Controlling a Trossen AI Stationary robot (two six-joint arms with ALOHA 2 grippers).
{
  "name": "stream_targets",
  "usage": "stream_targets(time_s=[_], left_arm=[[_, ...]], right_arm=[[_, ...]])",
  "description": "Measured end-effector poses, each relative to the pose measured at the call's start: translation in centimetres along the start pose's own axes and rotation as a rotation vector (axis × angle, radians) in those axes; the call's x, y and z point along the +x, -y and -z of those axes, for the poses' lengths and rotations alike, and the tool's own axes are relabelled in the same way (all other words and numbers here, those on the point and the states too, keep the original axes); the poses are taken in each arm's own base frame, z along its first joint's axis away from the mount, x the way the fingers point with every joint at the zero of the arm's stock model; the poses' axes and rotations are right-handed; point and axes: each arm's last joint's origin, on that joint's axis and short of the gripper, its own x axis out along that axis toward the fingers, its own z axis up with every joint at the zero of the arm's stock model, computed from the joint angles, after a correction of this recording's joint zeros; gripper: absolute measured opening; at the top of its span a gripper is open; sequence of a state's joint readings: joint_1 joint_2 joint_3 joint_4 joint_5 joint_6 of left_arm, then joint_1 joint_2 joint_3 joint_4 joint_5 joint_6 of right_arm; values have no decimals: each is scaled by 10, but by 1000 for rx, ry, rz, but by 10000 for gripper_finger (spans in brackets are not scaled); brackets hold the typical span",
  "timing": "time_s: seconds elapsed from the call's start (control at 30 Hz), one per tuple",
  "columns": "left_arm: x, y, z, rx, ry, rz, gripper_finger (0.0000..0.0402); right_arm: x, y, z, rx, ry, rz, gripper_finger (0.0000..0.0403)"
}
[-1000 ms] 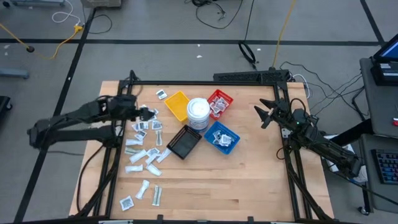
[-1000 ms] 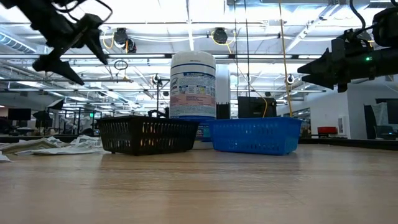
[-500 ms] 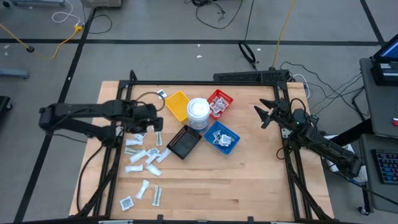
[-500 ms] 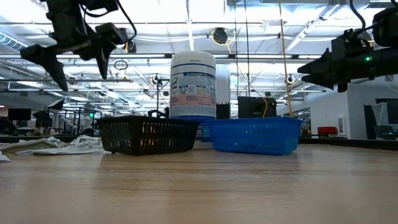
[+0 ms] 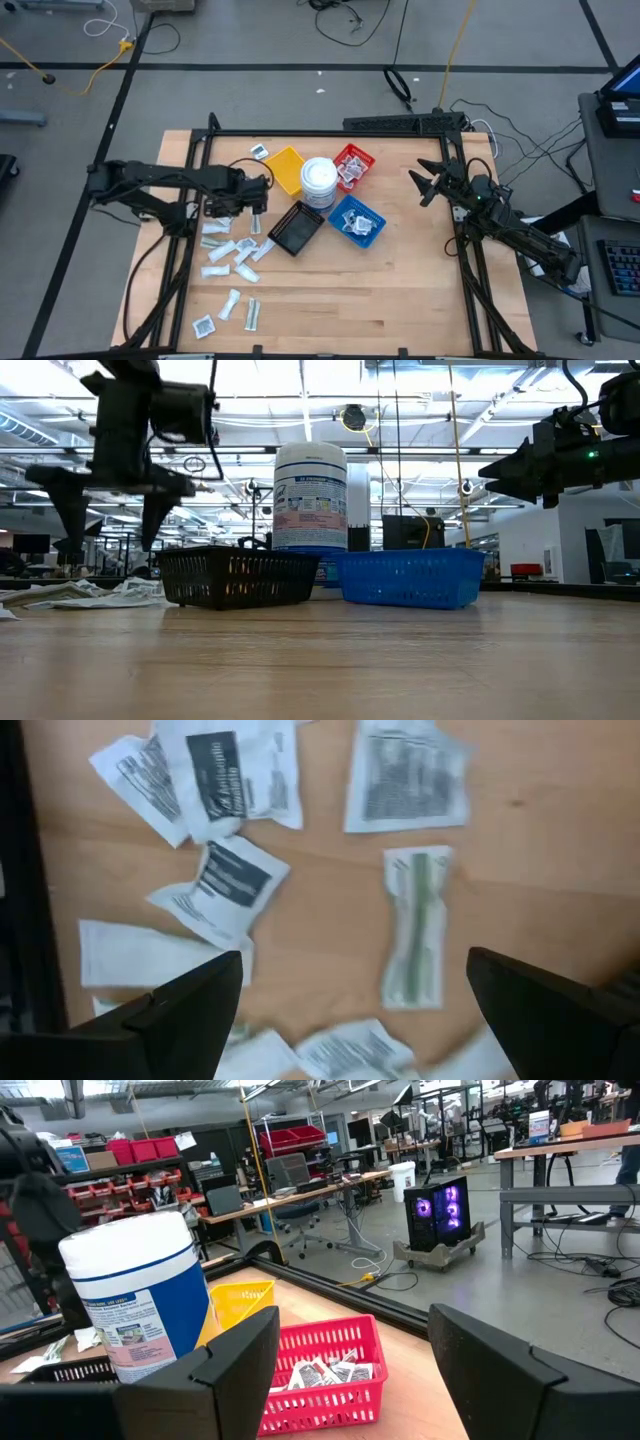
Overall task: Pick & Place First Aid Supplies
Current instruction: Put the bandage pack into the black bin
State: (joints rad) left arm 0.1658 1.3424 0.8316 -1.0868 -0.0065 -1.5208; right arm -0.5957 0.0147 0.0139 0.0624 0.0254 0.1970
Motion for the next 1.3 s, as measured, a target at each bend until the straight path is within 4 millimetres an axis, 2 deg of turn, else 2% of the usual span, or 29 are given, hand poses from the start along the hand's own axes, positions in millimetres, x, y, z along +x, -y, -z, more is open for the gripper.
stream_targets(time_s=[0.33, 0.6, 0.7, 1.03, 1.3], left_arm=[[53, 16, -2, 0, 28, 102, 392], [61, 22, -2, 15, 29, 97, 384], [61, 21, -2, 15, 28, 83, 346], [62, 19, -1, 12, 9, 66, 166], [62, 18, -1, 23, -1, 70, 69]], right_arm=[[0, 0, 0, 0, 0, 0, 254], [0, 0, 0, 0, 0, 0, 254], [0, 0, 0, 0, 0, 0, 254], [0, 0, 0, 0, 0, 0, 254], [0, 0, 0, 0, 0, 0, 254]])
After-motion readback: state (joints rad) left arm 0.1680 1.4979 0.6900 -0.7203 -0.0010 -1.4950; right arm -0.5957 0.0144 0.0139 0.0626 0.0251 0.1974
